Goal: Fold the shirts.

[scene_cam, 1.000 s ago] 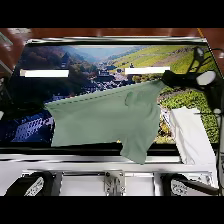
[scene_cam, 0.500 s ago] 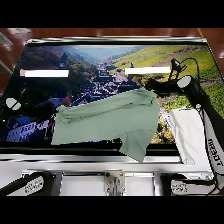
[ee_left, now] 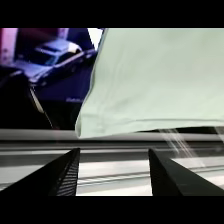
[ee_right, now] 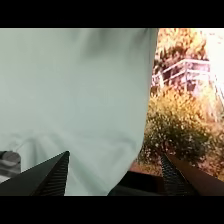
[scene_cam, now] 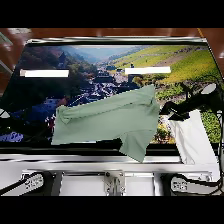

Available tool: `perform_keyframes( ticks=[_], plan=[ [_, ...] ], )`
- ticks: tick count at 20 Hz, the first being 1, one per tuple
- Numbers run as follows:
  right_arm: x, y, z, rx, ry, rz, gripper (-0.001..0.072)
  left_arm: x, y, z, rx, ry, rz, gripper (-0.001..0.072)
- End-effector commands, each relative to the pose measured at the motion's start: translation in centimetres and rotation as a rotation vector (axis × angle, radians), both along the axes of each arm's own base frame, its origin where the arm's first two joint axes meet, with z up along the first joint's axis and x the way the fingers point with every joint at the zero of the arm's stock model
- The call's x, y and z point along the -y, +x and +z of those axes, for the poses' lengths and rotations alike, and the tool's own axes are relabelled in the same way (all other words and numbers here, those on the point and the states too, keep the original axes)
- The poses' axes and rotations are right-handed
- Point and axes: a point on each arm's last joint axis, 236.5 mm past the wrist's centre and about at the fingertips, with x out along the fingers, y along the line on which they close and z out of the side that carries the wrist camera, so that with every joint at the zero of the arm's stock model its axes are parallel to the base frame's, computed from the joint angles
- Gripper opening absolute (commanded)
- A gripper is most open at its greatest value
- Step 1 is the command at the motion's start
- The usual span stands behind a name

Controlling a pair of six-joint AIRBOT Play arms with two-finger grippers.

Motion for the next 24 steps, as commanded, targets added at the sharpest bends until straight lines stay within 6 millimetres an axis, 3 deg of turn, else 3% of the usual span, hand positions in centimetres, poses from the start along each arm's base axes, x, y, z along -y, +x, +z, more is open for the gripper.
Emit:
perform_keyframes(
  ticks=[1, 5, 13, 14, 15, 18, 24],
  plan=[
    [-0.4, -2.3, -1.1, -0.074, 0.059, -0.02, 0.0689, 0.4, -1.5, -2.2, -0.002, -0.024, 0.011, 0.0529],
    [-0.2, -1.1, -1.6, -0.029, 0.048, -0.052, 0.0689, 0.3, -1.5, -3.5, 0.002, -0.01, 0.033, 0.0529],
    [0.0, -0.4, -1.7, -0.003, 0.039, -0.068, 0.0689, 2.8, 0.9, -5.1, 0.028, -0.049, 0.061, 0.0495],
    [-0.1, -0.5, -1.6, -0.005, 0.041, -0.068, 0.0689, 3.3, 0.9, -5.4, 0.022, -0.052, 0.052, 0.0441],
    [0.0, -0.5, -1.7, -0.007, 0.039, -0.066, 0.0689, 3.6, 0.9, -5.7, 0.011, -0.05, 0.052, 0.0317],
    [-0.1, -1.6, -2.6, -0.038, 0.034, -0.063, 0.0689, 4.4, 1.0, -5.7, 0.004, -0.064, 0.052, 0.0045],
    [-2.8, -5.5, -6.0, -0.118, 0.061, -0.012, 0.0688, 4.3, 1.6, -4.2, 0.061, -0.052, 0.041, 0.004]
  ],
)
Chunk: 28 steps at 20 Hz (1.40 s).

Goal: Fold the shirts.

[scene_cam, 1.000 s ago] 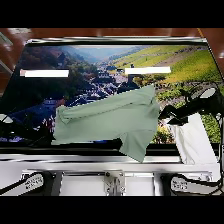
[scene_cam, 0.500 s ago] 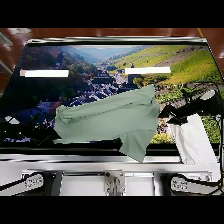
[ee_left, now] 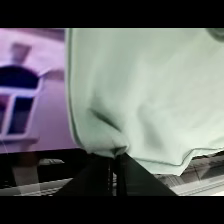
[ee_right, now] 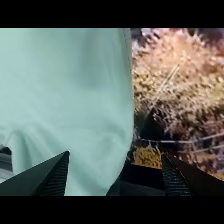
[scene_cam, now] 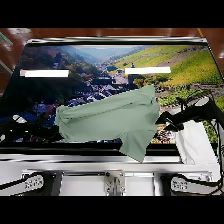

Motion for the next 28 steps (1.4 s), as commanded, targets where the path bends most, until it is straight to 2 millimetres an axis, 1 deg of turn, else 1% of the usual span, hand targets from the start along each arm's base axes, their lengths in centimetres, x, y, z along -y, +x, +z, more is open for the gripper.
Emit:
perform_keyframes(
  ticks=[1, 2, 4, 5, 6, 7, 8, 9, 10, 11, 12, 13, 14, 15, 16, 17, 18, 19, 20, 21, 22, 23, 24, 25, 27, 28],
  plan=[
    [-1.0, -1.4, -2.1, -0.018, -0.033, 0.052, 0.0688, -0.1, 0.7, 1.2, 0.055, 0.013, -0.01, 0.004],
    [-1.2, -1.3, -2.6, -0.025, -0.042, 0.042, 0.0688, -0.1, 0.9, 1.6, 0.073, 0.019, -0.012, 0.004],
    [-2.5, -1.1, -3.3, -0.037, -0.028, 0.044, 0.0687, -0.3, 1.2, 2.3, 0.103, 0.028, -0.012, 0.004],
    [-3.1, -1.1, -3.8, -0.043, -0.03, 0.05, 0.0672, -0.3, 1.4, 2.6, 0.113, 0.031, -0.011, 0.004],
    [-3.7, -0.9, -4.4, -0.038, -0.042, 0.057, 0.0491, -0.3, 1.5, 2.8, 0.122, 0.033, -0.011, 0.004],
    [-4.2, -0.2, -4.6, -0.012, -0.05, 0.057, 0.0257, -0.3, 1.6, 3.2, 0.135, 0.034, -0.009, 0.004],
    [-4.8, 0.6, -4.4, 0.021, -0.051, 0.051, 0.0066, -0.4, 2.1, 3.7, 0.164, 0.044, -0.015, 0.0039],
    [-5.5, 2.0, -3.3, 0.089, -0.036, 0.057, 0.0057, -0.7, 3.0, 4.8, 0.22, 0.061, -0.04, 0.0039],
    [-6.1, 3.7, -1.3, 0.18, -0.016, 0.07, 0.0057, -1.2, 4.4, 6.7, 0.292, 0.087, -0.045, 0.0038],
    [-6.3, 5.6, 1.5, 0.279, -0.007, 0.078, 0.0056, -2.0, 6.6, 9.9, 0.399, 0.126, -0.043, 0.0038],
    [-6.0, 7.9, 5.5, 0.407, -0.024, 0.079, 0.0056, -2.8, 8.9, 14.3, 0.533, 0.174, -0.039, 0.0039],
    [-5.8, 10.0, 10.2, 0.553, -0.043, 0.092, 0.0057, -3.4, 10.8, 19.4, 0.673, 0.223, -0.036, 0.0038],
    [-5.5, 11.9, 16.5, 0.737, -0.079, 0.111, 0.0057, -3.9, 12.2, 25.6, 0.83, 0.277, -0.03, 0.0039],
    [-5.2, 12.9, 23.1, 0.919, -0.118, 0.122, 0.0057, -4.1, 12.8, 33.1, 1.016, 0.336, -0.015, 0.0039],
    [-4.7, 13.1, 31.0, 1.126, -0.173, 0.108, 0.0057, -4.1, 12.3, 40.3, 1.193, 0.395, 0.006, 0.0039],
    [-3.9, 12.1, 38.7, 1.324, -0.238, 0.077, 0.0057, -3.9, 10.7, 47.7, 1.375, 0.455, 0.031, 0.0039],
    [-3.1, 10.3, 45.6, 1.504, -0.297, 0.032, 0.0057, -3.3, 8.1, 54.0, 1.534, 0.505, 0.051, 0.0039],
    [-2.5, 7.6, 51.4, 1.654, -0.347, -0.01, 0.0057, -2.6, 5.4, 58.7, 1.652, 0.531, 0.074, 0.0039],
    [-2.0, 4.3, 56.3, 1.782, -0.392, -0.05, 0.0057, -1.7, 2.3, 62.4, 1.75, 0.543, 0.095, 0.0039],
    [-1.9, 1.2, 59.6, 1.873, -0.418, -0.069, 0.0057, -0.8, -0.2, 64.9, 1.819, 0.551, 0.104, 0.0039],
    [-1.9, -1.8, 61.9, 1.94, -0.441, -0.081, 0.0057, -0.1, -2.7, 66.6, 1.878, 0.57, 0.106, 0.0039],
    [-2.0, -4.4, 63.4, 1.988, -0.455, -0.093, 0.0057, 0.2, -4.6, 67.6, 1.915, 0.598, 0.109, 0.004],
    [-1.9, -6.5, 64.2, 2.017, -0.466, -0.104, 0.0057, 0.3, -6.1, 68.0, 1.937, 0.63, 0.113, 0.0039],
    [-1.8, -8.5, 64.5, 2.027, -0.476, -0.115, 0.0057, 0.3, -7.3, 67.9, 1.935, 0.651, 0.127, 0.0039],
    [-1.6, -11.0, 64.0, 1.999, -0.472, -0.143, 0.0057, -0.1, -8.8, 66.9, 1.884, 0.659, 0.164, 0.0039],
    [-1.4, -11.7, 63.4, 1.974, -0.478, -0.146, 0.0057, -0.2, -9.2, 66.0, 1.846, 0.666, 0.163, 0.0039]
  ],
)
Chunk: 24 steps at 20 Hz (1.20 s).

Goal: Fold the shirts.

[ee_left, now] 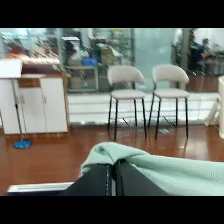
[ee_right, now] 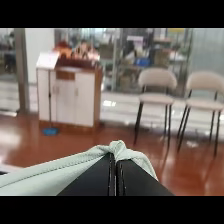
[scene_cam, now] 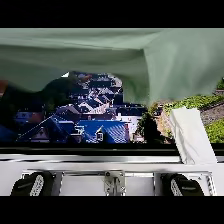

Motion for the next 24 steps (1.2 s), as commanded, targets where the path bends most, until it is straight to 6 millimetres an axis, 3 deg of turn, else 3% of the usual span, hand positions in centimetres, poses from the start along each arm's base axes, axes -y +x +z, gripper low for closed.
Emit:
perform_keyframes(
  ticks=[1, 5, 7, 8, 11, 13, 17, 19, 21, 24],
  plan=[
    [0.9, -5.0, -0.1, -0.008, 0.014, -0.054, 0.0057, 0.0, -3.4, -1.1, -0.041, -0.003, 0.05, 0.0039],
    [2.3, -3.5, -4.5, -0.202, 0.014, -0.114, 0.0057, -0.4, -2.4, -5.5, -0.222, 0.011, 0.06, 0.0039],
    [2.7, -1.3, -8.4, -0.378, 0.023, -0.121, 0.0057, -1.0, -0.9, -9.7, -0.377, 0.002, 0.062, 0.0039],
    [2.6, -0.1, -11.2, -0.502, 0.015, -0.115, 0.0057, -1.3, 0.1, -12.7, -0.475, -0.012, 0.053, 0.0039],
    [2.9, 3.7, -22.4, -0.969, -0.018, -0.101, 0.0057, -2.5, 3.5, -22.0, -0.734, -0.075, 0.04, 0.0039],
    [3.2, 6.8, -29.5, -1.19, -0.013, -0.091, 0.0057, -3.6, 5.7, -29.5, -0.919, -0.128, 0.041, 0.0039],
    [3.0, 16.0, -42.5, -1.369, 0.099, -0.114, 0.0057, -5.9, 11.7, -40.1, -1.117, -0.24, 0.06, 0.0039],
    [1.0, 21.4, -46.8, -1.337, 0.11, -0.088, 0.0057, -6.8, 15.8, -44.2, -1.179, -0.304, 0.061, 0.004],
    [-0.8, 26.5, -49.2, -1.249, 0.112, -0.078, 0.0057, -7.1, 20.4, -47.7, -1.211, -0.359, 0.052, 0.004],
    [-1.6, 32.7, -49.9, -1.068, 0.183, -0.104, 0.0057, -7.0, 26.2, -51.3, -1.235, -0.371, 0.04, 0.0039]
  ],
)
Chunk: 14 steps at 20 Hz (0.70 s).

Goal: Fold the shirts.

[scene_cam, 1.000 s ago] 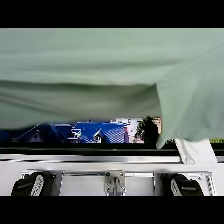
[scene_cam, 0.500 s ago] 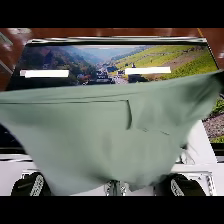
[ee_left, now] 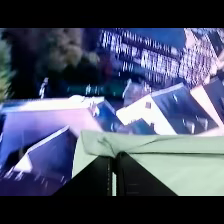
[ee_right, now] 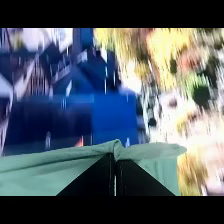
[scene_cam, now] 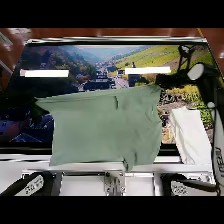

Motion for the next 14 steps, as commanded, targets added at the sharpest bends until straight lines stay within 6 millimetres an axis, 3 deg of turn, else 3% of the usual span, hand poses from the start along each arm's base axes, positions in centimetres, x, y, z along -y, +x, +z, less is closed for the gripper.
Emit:
perform_keyframes(
  ticks=[1, 3, 5, 7, 9, 11, 14],
  plan=[
    [-1.1, 7.7, -1.9, 0.218, 0.053, -0.09, 0.0057, 0.4, 6.9, -5.5, -0.022, -0.037, 0.008, 0.004],
    [-0.8, 9.0, -3.3, 0.242, 0.067, -0.121, 0.0056, 1.8, 9.4, -7.2, -0.028, -0.034, -0.023, 0.004],
    [-0.8, 9.1, -5.7, 0.199, 0.073, -0.134, 0.0057, 2.9, 11.1, -8.4, -0.008, -0.026, -0.034, 0.004],
    [-1.3, 8.2, -8.5, 0.113, 0.092, -0.14, 0.0057, 3.7, 11.2, -9.5, -0.032, -0.046, -0.02, 0.004],
    [-1.6, 6.8, -9.5, 0.04, 0.087, -0.12, 0.0057, 3.9, 10.2, -9.7, -0.073, -0.056, -0.036, 0.004],
    [-0.7, 4.2, -9.2, -0.057, 0.042, -0.08, 0.0057, 3.1, 8.3, -9.2, -0.138, -0.038, -0.062, 0.0039],
    [2.2, -3.4, -9.7, -0.347, -0.071, -0.023, 0.0057, 2.8, 3.1, -9.3, -0.331, -0.06, -0.113, 0.0039]
  ],
)
